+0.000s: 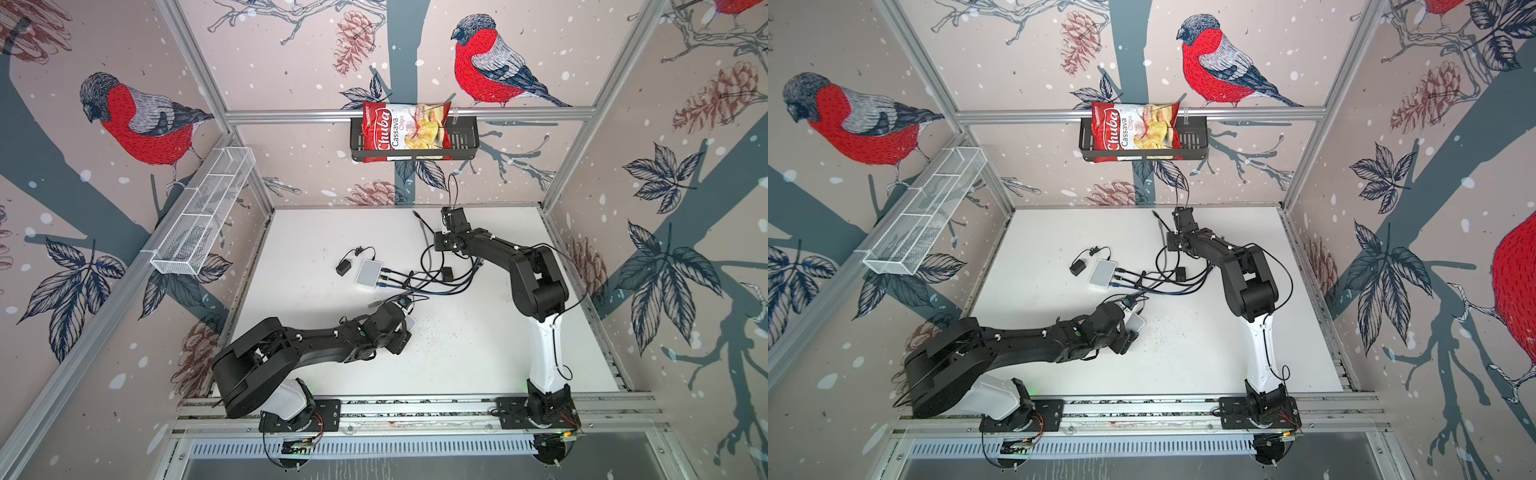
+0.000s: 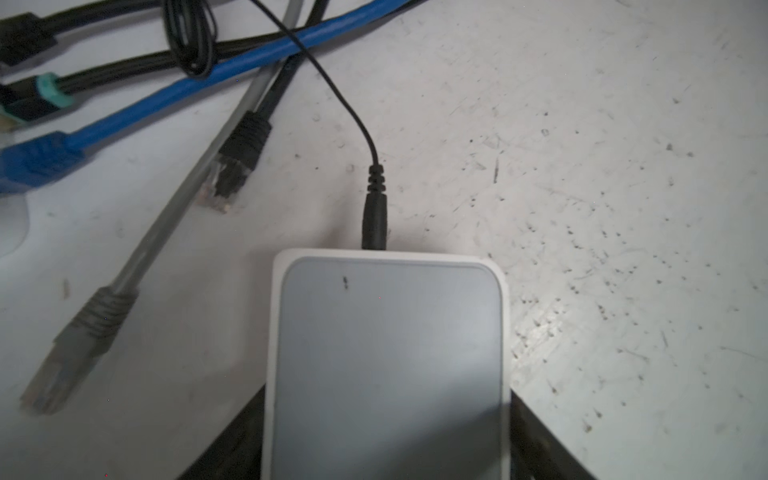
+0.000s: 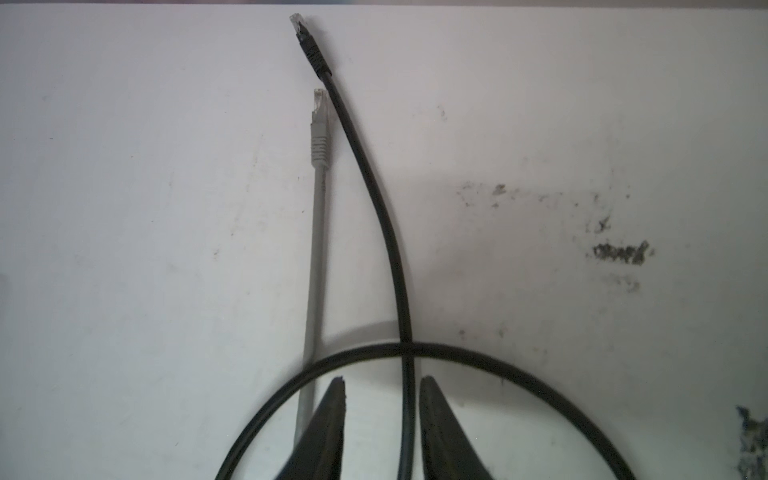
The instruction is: Insert the plug into the switch port
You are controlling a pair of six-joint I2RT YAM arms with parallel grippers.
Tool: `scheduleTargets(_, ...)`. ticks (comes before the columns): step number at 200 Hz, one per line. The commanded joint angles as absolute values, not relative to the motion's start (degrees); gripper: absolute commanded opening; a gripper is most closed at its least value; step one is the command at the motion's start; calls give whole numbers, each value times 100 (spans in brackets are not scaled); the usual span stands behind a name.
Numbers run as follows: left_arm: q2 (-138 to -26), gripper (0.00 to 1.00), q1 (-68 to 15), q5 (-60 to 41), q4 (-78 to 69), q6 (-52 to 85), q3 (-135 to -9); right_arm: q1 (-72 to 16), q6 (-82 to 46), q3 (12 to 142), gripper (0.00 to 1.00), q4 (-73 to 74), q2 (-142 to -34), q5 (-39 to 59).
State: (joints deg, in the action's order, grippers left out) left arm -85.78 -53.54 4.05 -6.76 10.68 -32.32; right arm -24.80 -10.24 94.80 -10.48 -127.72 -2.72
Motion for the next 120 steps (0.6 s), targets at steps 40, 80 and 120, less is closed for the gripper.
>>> scheduleTargets(40,-8864,64,-5361,-14,-358,1055,-3354,-2460,-714,10428,32,-1484,-13522,-650)
scheduleTargets(80,-8868,68,-5361,52,-394,1085,-3369,-2451,-627,10850,32,-1655,-13889,-830)
scheduleTargets(120,-8772,76,-5361,198,-400,1142,-3349,-2452,-623,11073,21,-1810,-14106,-1080)
